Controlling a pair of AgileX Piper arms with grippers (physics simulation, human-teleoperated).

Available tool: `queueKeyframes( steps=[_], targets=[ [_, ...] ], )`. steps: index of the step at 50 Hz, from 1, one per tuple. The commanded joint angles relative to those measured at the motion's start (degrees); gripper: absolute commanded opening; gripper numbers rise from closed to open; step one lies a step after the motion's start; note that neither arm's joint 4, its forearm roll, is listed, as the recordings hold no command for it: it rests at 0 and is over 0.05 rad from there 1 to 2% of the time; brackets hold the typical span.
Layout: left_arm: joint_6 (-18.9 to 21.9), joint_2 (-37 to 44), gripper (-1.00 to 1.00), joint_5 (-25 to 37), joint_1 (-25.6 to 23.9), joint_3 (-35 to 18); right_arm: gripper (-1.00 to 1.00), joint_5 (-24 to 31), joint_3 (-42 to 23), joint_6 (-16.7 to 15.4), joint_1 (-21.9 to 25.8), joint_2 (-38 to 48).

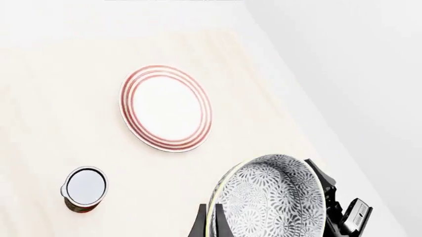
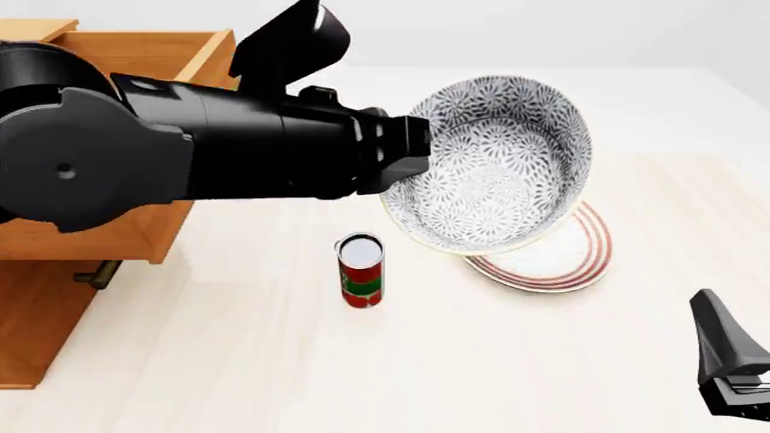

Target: Put the bowl in the top drawer of the cabinet.

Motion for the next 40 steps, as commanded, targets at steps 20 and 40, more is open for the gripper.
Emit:
queueKeyframes(
  steps=[20, 40],
  targets=[
    [3.1, -4.3, -1.0, 7.9, 5.8, -5.5, 1.0, 0.0, 0.0, 0.0, 0.0, 0.0],
    [4.4, -7.5, -1.0, 9.5, 11.0, -5.5, 1.0, 0.0, 0.0, 0.0, 0.0, 0.0]
  ],
)
